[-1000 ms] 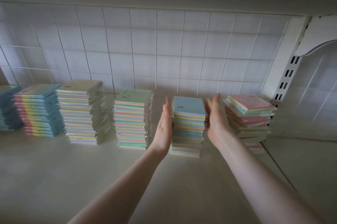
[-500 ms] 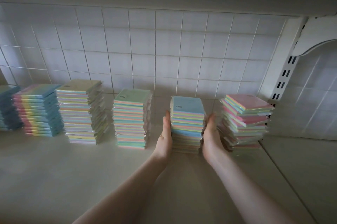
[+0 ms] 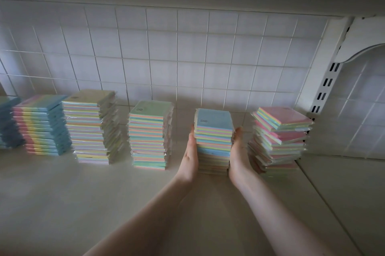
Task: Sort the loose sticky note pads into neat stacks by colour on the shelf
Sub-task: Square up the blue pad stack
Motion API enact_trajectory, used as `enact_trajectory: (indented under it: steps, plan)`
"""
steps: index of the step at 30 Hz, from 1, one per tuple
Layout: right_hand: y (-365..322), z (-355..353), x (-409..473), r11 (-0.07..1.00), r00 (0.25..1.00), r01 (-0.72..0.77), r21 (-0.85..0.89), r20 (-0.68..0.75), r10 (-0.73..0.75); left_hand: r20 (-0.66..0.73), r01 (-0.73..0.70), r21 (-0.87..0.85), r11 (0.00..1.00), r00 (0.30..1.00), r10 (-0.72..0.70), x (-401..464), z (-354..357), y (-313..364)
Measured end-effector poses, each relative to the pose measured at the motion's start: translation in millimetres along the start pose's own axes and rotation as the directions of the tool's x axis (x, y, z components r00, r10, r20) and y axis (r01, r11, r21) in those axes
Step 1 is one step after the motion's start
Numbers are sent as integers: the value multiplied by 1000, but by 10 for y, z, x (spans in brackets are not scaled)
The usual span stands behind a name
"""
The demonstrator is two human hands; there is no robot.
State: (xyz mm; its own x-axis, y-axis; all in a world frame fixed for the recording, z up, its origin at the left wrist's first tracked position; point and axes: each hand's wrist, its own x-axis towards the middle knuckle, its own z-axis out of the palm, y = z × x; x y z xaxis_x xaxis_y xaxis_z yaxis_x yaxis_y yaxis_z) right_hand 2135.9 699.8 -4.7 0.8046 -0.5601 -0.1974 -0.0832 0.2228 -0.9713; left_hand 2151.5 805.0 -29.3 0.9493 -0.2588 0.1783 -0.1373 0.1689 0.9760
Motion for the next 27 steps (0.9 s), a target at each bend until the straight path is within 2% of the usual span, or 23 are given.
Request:
enact_trajectory:
  steps: [3,5,7,9,11,13,16,24,26,27]
  plan:
    - [-2,-32,5,1000,999,12,19,36,-13,54,-18,56,998,998,15,-25,-53,40]
    - [-158,-83,-77,999,999,43,24,21,-44,81,-99,112,989,993,90,-33,-95,53]
    - [-302,-122,-123,987,985,151,-62,96,-145,99,-158,190,969,985,142,-50,-157,74]
    - [-367,-122,-80,954,960,261,-146,142,-241,163,-198,173,965,972,171,-57,-198,83]
    - [-426,-79,-120,940,946,295,-173,189,-262,265,-225,140,964,947,182,-66,-219,65]
    - [-443,-82,-121,929,928,324,-180,253,-275,304,-227,126,966,936,180,-51,-228,64]
    - [-467,-100,-109,906,899,371,-206,325,-294,308,-213,105,971,936,172,-25,-248,21]
    - [-523,-106,-90,844,858,468,-261,364,-363,309,-259,124,958,927,211,-42,-241,37]
    - [-560,-124,-83,771,825,545,-330,373,-424,299,-264,151,953,931,211,-41,-251,32]
    - [-583,-141,-69,696,799,595,-401,389,-459,293,-268,173,948,933,211,-32,-266,21]
